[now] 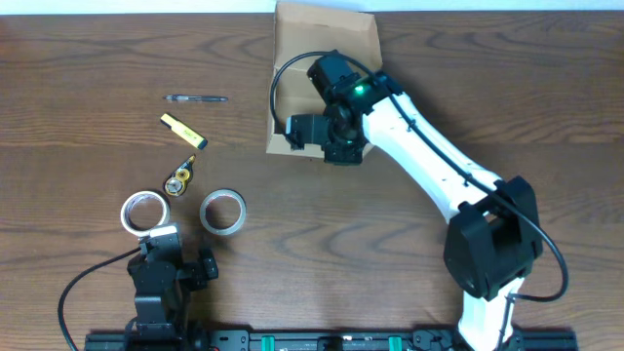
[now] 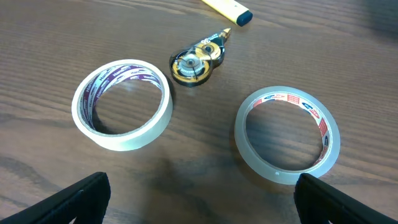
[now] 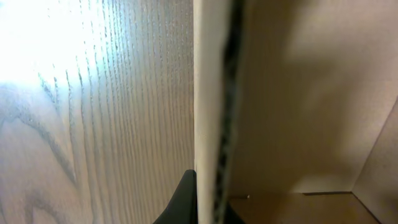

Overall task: Pack container
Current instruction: 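Drag the cardboard box with the right gripper to table center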

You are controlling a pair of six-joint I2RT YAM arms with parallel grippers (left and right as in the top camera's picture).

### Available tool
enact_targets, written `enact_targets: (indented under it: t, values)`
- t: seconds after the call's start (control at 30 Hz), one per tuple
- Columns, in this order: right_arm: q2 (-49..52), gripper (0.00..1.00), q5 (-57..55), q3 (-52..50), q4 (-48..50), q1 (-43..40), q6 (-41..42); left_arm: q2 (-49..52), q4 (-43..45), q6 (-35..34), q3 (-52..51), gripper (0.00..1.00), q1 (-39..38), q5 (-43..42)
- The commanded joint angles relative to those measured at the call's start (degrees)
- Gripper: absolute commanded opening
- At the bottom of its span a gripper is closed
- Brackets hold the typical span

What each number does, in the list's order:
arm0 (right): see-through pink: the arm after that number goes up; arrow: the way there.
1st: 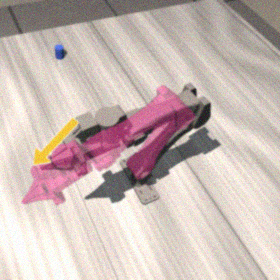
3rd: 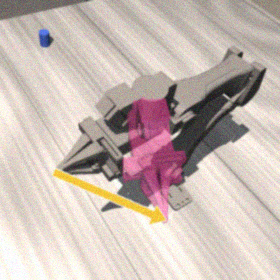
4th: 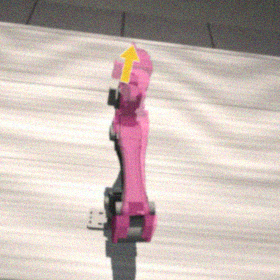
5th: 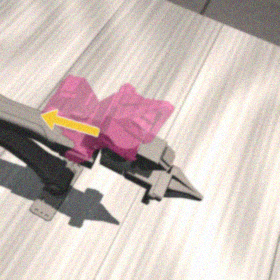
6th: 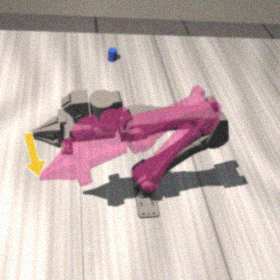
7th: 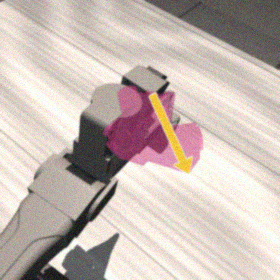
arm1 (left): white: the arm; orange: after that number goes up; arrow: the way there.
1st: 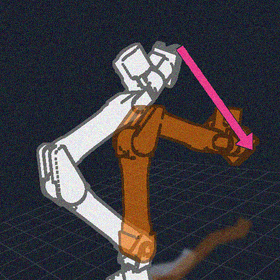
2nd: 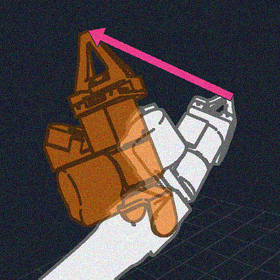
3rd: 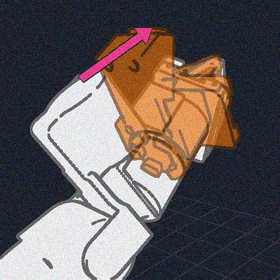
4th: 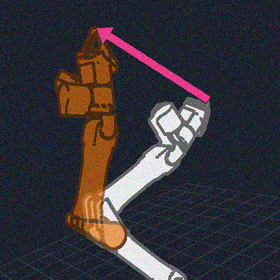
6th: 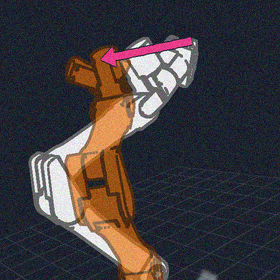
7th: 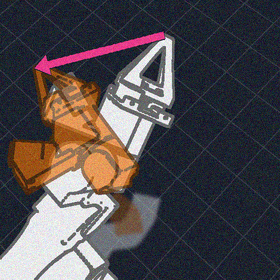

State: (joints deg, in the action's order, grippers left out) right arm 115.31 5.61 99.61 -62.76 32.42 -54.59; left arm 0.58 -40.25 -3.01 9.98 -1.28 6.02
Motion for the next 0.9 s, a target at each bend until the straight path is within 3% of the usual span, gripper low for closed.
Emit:
enact_targets:
  t: [0.0, 0.4, 0.87]
  values:
    - [0.3, 0.01, 2.4, 0.5, 0.0, -0.5, -2.1, -0.4, -0.2, -0.4, -0.7, 0.96, 0.2, 0.1]
    - [8.2, 0.01, -4.7, 0.4, -3.7, 1.6, -2.3, -0.4, -0.2, -0.4, -0.7, 0.95, 0.2, 0.1]
    - [8.6, 0.01, -4.7, 0.4, -4.5, 3.0, -2.2, -0.4, -0.2, -0.4, -0.7, 0.95, 0.2, 0.1]
